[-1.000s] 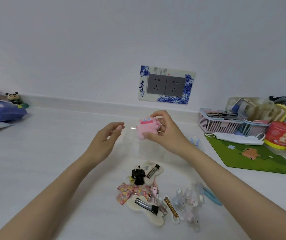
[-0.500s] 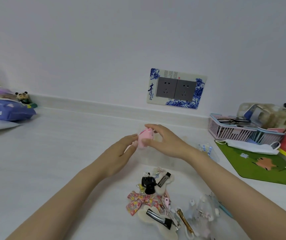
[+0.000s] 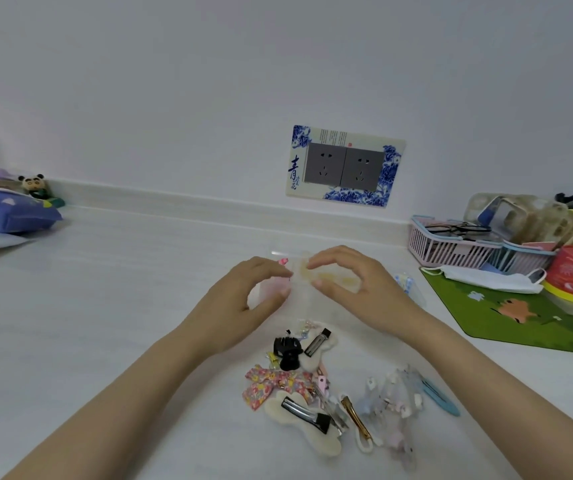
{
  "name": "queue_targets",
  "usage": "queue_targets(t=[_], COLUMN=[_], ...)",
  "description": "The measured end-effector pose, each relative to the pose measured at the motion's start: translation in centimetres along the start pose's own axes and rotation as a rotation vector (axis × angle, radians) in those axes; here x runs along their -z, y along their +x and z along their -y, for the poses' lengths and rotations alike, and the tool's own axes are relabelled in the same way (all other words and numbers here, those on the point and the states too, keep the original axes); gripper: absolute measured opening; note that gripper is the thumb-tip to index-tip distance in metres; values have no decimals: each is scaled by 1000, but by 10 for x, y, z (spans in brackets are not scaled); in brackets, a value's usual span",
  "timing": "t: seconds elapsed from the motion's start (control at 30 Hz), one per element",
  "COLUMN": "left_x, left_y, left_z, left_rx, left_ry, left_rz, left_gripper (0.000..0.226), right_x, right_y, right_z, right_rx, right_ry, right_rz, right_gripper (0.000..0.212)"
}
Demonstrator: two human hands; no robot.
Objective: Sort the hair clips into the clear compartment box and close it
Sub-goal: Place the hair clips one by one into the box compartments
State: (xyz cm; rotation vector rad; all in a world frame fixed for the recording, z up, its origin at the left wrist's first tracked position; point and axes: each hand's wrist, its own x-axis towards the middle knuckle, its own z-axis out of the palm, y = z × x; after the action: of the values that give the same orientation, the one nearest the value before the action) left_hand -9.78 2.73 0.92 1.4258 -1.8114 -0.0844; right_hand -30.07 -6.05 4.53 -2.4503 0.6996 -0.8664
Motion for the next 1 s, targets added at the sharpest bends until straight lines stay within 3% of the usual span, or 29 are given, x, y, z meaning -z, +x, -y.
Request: queue_targets(t=[0.1, 0.23, 0.43, 0.53, 0.63, 0.8, 1.0], left_x=[-9, -22, -26, -28, -30, -31, -35], left_y=[-1, -4, -8, -7, -8, -4, 7], left_z=[-22, -26, -23, -27, -32, -36, -49], left_rx=[-77, -93, -33, -15, -4, 124, 142], left_ry=[36, 97, 189, 189, 169, -102, -358], left_rz=[-4, 167, 236, 274, 286, 161, 1], left_gripper=[34, 27, 39, 48, 43, 11, 9], right_x=[5, -3, -14, -11, -9, -6, 4], right_y=[-27, -46, -49, -51, -55, -55, -51], right_z=[-5, -22, -28, -31, -32, -26, -20], right_rx=[-34, -101, -97, -87, -124, -200, -237], right_ry=[26, -77, -56, -96, -29, 276, 574], right_rz=[92, 280, 269, 233, 180, 0, -179], right_gripper=[16, 28, 30, 24, 18, 9, 9])
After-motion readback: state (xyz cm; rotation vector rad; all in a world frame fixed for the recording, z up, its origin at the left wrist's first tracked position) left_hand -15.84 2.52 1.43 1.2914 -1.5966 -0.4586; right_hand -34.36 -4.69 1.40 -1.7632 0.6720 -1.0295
